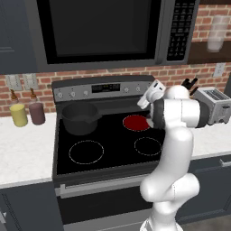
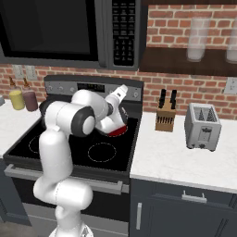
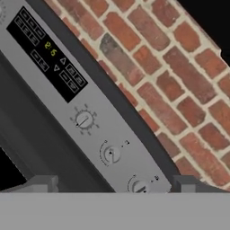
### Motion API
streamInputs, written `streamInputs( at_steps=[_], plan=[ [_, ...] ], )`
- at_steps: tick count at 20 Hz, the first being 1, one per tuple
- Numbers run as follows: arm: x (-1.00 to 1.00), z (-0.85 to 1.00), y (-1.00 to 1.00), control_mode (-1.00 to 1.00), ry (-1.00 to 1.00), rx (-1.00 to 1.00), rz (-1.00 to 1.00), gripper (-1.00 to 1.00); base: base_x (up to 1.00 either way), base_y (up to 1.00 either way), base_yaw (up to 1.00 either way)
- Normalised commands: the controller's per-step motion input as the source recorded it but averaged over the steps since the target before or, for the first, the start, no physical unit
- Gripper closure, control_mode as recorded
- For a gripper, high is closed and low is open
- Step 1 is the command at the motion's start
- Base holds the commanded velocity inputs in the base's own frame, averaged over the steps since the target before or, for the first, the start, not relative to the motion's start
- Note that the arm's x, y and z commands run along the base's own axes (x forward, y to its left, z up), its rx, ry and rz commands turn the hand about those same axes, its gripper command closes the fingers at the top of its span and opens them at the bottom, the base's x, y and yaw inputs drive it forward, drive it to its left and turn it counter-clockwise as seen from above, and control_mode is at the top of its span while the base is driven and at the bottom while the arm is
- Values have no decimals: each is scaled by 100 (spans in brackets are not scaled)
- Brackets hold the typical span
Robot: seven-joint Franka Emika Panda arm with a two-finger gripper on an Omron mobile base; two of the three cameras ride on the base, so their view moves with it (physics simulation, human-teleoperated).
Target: Turn off the rear right burner of the stove.
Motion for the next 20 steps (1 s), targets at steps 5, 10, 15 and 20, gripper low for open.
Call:
streamInputs(
  at_steps=[5, 10, 15, 20],
  plan=[
    [26, -17, 0, -100, 0, 0, 0, -100, 0, 0, 0],
    [25, -18, 0, -100, 0, 0, 0, -100, 0, 0, 0],
    [26, -7, 0, -100, 0, 0, 0, -100, 0, 0, 0],
    [32, -11, 0, -100, 0, 0, 0, -100, 0, 0, 0]
  ],
)
